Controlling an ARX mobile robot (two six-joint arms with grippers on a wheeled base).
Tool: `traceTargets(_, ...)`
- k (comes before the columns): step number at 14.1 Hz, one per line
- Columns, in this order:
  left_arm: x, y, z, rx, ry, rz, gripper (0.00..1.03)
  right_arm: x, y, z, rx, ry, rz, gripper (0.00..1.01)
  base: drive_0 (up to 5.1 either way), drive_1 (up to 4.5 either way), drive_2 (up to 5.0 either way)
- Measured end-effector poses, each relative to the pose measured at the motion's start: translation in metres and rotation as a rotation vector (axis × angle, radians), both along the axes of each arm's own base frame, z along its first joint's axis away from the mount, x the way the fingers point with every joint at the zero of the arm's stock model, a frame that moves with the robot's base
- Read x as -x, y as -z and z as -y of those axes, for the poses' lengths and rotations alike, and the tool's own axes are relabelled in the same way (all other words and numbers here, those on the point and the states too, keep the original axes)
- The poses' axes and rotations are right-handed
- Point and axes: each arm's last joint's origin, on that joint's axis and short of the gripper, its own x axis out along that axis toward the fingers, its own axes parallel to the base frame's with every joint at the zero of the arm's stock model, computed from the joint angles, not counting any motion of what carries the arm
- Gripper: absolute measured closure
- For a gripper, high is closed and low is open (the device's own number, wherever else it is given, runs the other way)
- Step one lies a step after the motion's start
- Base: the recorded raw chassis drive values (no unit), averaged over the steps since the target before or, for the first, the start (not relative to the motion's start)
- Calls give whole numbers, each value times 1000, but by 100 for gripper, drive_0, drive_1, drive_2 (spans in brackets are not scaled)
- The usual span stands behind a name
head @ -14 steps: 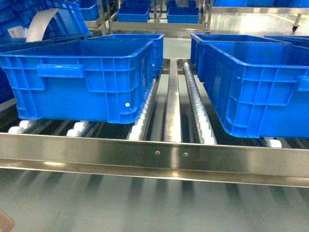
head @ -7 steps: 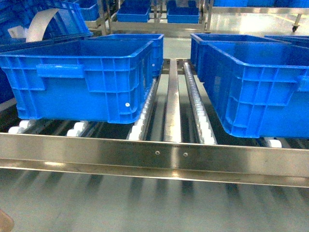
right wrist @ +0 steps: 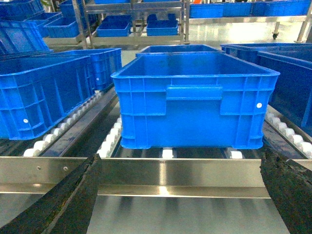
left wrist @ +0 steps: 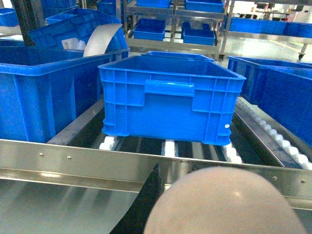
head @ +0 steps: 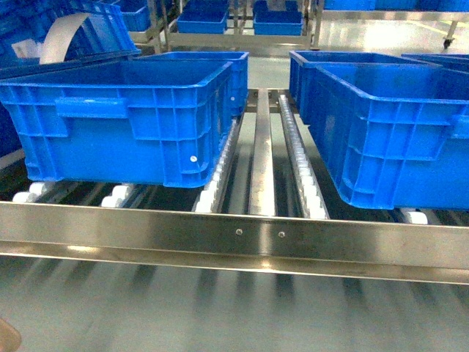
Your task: Place part in tray to right shelf
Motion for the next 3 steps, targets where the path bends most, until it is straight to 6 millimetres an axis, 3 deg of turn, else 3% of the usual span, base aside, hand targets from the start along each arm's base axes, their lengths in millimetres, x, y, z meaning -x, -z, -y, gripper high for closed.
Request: traceTargets(3,0,0,0,0,0,0,91,0,0,0,0,0,0,3,0,0,0)
